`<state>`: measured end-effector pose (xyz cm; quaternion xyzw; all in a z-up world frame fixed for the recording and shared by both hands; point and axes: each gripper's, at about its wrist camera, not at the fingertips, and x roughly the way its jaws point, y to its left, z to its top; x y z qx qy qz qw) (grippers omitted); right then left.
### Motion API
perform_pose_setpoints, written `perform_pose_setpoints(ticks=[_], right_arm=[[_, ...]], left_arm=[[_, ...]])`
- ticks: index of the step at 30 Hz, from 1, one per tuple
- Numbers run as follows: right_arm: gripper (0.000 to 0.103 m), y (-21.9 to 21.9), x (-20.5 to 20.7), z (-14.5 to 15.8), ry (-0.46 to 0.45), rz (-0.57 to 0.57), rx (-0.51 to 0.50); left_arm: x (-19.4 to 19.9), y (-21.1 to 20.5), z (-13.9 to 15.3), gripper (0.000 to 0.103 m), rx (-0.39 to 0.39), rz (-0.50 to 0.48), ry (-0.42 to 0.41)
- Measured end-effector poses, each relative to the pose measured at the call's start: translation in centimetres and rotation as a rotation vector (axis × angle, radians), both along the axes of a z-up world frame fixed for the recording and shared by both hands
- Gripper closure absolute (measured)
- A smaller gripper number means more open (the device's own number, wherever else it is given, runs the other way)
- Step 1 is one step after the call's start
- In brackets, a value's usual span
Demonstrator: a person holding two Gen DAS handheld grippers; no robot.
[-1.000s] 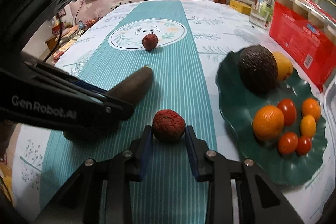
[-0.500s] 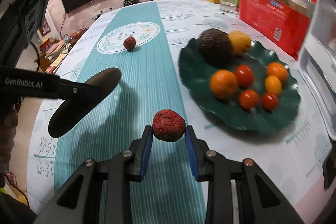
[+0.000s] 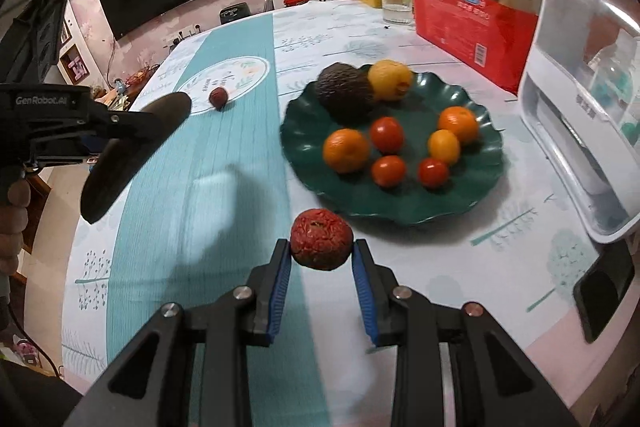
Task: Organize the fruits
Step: 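Carry the cucumber and lychee onto the green plate and open both tools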
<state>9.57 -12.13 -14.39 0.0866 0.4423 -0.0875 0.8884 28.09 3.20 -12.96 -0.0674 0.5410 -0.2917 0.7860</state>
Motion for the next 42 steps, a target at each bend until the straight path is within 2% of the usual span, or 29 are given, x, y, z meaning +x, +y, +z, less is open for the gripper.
perform_pose_setpoints(ticks=[8,12,19,28,38,40,42], right_arm=[[0.072,-6.8,0.5,1.4,-0.020,0.039,0.037],[0.072,-9.5,1.0,1.6,-0.012,0.088,0.030],[0.072,-13.8,2.5,1.1,0.006,0.156,0.062],[0.072,-16.0,4.4,-1.2,0.071,0.246,0.121],[0.072,-16.3,6.0,-3.3,0.104,0.296,0.158],[0.072,-16.0,6.1,-3.5,0.108,0.309,0.146],[0.071,-15.8,6.3,-3.6,0.113,0.316,0.152]], left_arm=[[-1.1,-4.2,1.7,0.071,-0.030,0.089,-0.026],[-1.3,-6.7,1.6,0.071,-0.074,0.153,-0.014],[-1.4,-10.8,1.0,0.071,-0.111,0.194,-0.021],[-0.6,-14.9,-0.5,0.071,-0.117,0.207,-0.027],[0.0,-18.3,-2.3,0.071,-0.112,0.165,-0.019],[0.0,-18.6,-2.3,0.076,-0.127,0.154,-0.028],[0.0,-19.0,-2.1,0.076,-0.115,0.139,-0.041]])
